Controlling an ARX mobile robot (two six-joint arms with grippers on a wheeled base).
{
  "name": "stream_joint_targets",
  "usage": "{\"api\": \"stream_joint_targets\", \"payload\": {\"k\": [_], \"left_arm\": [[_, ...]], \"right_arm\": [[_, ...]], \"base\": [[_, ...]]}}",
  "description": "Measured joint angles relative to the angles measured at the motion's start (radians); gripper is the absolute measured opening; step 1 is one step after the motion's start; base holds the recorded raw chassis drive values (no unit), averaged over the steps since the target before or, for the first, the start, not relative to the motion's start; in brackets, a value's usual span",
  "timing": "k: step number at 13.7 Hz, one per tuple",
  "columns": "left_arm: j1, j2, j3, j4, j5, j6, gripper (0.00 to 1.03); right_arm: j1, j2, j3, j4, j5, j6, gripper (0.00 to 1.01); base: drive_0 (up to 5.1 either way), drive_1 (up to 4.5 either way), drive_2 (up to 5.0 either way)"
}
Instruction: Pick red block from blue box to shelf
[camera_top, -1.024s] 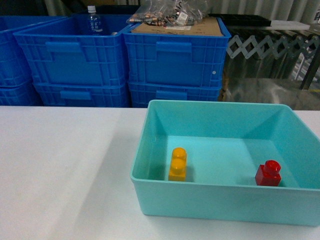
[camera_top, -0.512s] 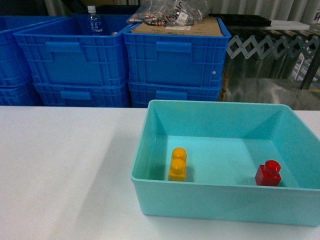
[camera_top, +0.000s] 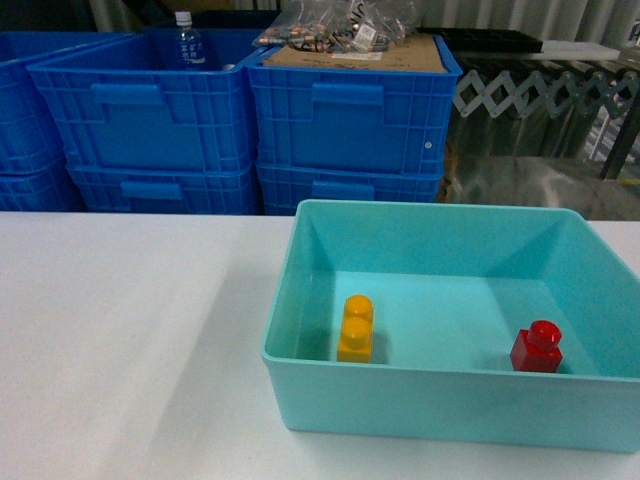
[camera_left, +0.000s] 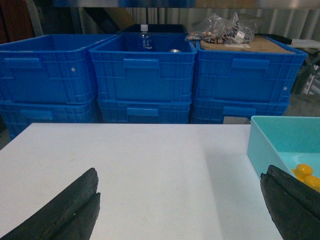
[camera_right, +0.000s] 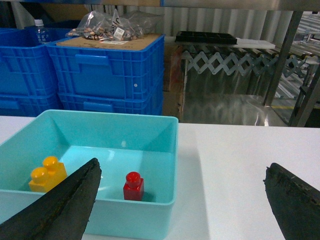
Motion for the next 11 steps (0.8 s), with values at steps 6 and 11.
{"api": "stream_joint_targets", "payload": {"k": [6,11], "left_arm": [[0.000,0.000,0.000,0.000,0.000,0.000,0.98],[0.000,0.000,0.000,0.000,0.000,0.000,0.98]], "right_arm": [[0.101,0.335,0.179,-0.106,-0.036,-0.076,0.98],[0.350,1.287,0.742,-0.151,0.103,-0.112,0.98]], "base": [[0.0,0.00,0.0],[0.0,0.00,0.0]]}}
